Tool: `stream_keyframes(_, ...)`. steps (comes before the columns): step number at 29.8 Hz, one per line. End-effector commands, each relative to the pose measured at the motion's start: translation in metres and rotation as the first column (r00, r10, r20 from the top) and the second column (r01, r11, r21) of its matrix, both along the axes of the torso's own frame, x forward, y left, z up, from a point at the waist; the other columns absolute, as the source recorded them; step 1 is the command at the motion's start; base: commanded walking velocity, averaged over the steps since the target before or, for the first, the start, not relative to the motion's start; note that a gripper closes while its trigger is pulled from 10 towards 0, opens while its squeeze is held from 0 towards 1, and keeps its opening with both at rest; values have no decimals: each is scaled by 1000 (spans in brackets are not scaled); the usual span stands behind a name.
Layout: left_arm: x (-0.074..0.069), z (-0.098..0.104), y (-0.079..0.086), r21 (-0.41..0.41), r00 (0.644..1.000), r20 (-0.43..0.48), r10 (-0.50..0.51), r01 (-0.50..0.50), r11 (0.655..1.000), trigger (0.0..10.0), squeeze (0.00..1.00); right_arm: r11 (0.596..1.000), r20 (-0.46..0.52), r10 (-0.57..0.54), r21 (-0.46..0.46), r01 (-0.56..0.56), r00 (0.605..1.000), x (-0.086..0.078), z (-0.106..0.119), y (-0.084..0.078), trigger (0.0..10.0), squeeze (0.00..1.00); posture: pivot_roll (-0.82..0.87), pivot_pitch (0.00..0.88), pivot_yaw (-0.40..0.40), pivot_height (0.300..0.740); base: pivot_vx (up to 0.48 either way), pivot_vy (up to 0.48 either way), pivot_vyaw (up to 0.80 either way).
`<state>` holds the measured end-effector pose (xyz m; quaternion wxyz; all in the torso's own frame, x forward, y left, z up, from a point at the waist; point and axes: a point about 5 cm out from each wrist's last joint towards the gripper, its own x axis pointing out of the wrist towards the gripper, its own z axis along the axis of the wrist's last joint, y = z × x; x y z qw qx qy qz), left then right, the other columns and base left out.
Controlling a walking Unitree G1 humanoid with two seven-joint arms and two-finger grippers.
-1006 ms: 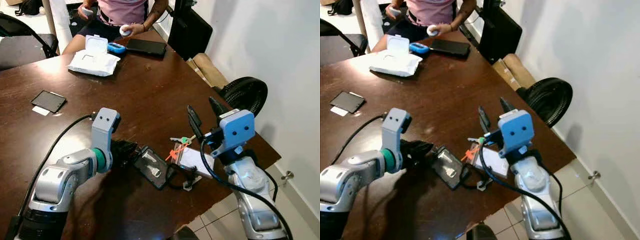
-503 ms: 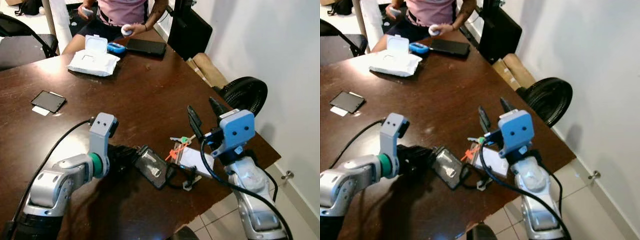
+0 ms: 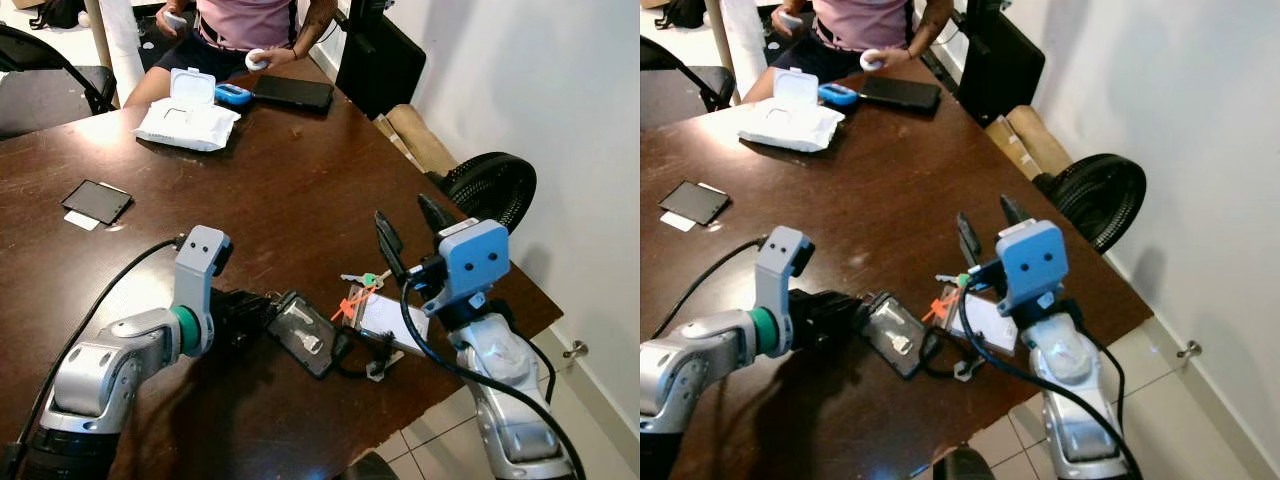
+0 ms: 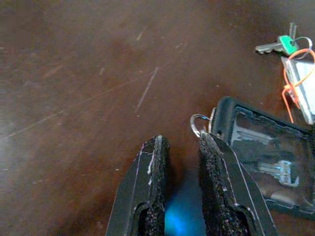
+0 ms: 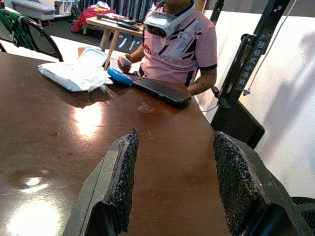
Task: Hang keys on a hook
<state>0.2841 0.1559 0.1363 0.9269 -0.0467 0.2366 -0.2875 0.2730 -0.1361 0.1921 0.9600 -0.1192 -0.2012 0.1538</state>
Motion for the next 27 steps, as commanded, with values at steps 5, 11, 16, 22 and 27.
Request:
stream_keyframes(5, 1, -4, 3, -1, 1000, -17, -21, 21, 1000, 10000, 0, 1000, -8, -2, 2, 2, 1000, -2, -2, 0, 10000, 0, -20, 149, 53, 740, 0, 0, 0)
stream_keyframes(11, 8, -3, 0, 2, 999, -7, -34, 34, 999, 10000, 0, 1000, -5, -9, 1, 9, 1000, -3, -1, -1, 10000, 0, -43, 141, 58, 740, 0, 0, 0)
stream_keyframes(16, 7, -1, -6, 11, 998, 11, -64, 64, 998, 10000, 0, 1000, -5, -15, -1, 15, 1000, -3, -1, -3, 10000, 0, -38, 138, 56, 740, 0, 0, 0)
stream_keyframes(22, 2, 2, -15, 8, 992, 28, -121, 120, 993, 10000, 0, 1000, -4, -7, 0, 7, 1000, -2, -1, 0, 10000, 0, -35, 136, 55, 740, 0, 0, 0)
stream_keyframes(27, 0, 3, -22, 5, 984, 40, -174, 174, 985, 10000, 0, 1000, -2, -8, 1, 8, 1000, -2, -1, 0, 10000, 0, -38, 131, 58, 740, 0, 0, 0)
